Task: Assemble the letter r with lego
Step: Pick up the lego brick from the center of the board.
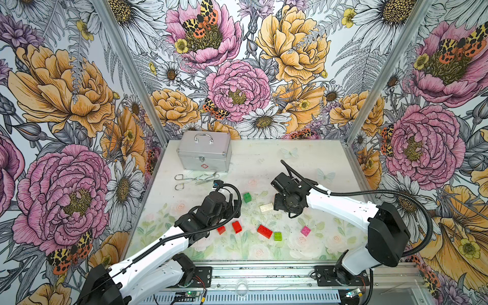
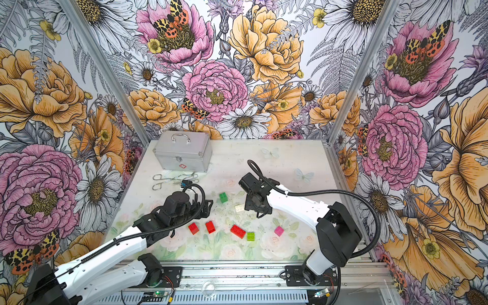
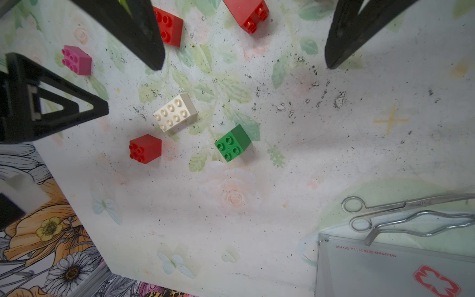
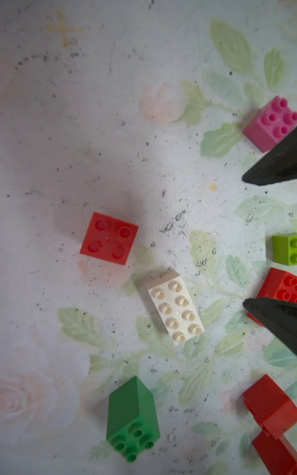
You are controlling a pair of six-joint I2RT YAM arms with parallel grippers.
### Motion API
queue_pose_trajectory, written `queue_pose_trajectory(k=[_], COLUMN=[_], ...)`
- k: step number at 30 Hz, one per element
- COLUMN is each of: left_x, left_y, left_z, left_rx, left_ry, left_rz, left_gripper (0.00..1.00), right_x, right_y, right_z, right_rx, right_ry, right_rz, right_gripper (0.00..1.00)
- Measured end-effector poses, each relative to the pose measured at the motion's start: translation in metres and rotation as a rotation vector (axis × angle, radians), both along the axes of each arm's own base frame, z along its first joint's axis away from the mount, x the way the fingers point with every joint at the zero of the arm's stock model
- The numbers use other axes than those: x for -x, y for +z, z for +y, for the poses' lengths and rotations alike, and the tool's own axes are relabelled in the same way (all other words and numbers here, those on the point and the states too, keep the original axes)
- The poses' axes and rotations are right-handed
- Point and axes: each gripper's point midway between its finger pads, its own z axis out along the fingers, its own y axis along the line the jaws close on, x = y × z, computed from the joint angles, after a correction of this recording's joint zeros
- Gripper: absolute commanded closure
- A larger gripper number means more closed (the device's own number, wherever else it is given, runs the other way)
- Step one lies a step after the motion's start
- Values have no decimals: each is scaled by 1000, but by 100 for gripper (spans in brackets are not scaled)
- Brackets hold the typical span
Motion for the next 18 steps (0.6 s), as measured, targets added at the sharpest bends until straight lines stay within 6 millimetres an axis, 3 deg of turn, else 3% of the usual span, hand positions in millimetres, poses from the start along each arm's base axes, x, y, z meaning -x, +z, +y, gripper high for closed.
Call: queue_pose_trajectory(k=[9, 18], left_x=[16, 30], left_y=[-15, -17], left_z=[21, 39], left_rx=[54, 131], left_ry=[79, 148], left_rz=[37, 47], left_gripper=[2, 3], right_x=[0, -37], right_y=[8, 20], right_z=[53, 92], right_rx=[-26, -43], right_ry=[153, 261], right_rz=[-6, -49], right_gripper=[29, 31])
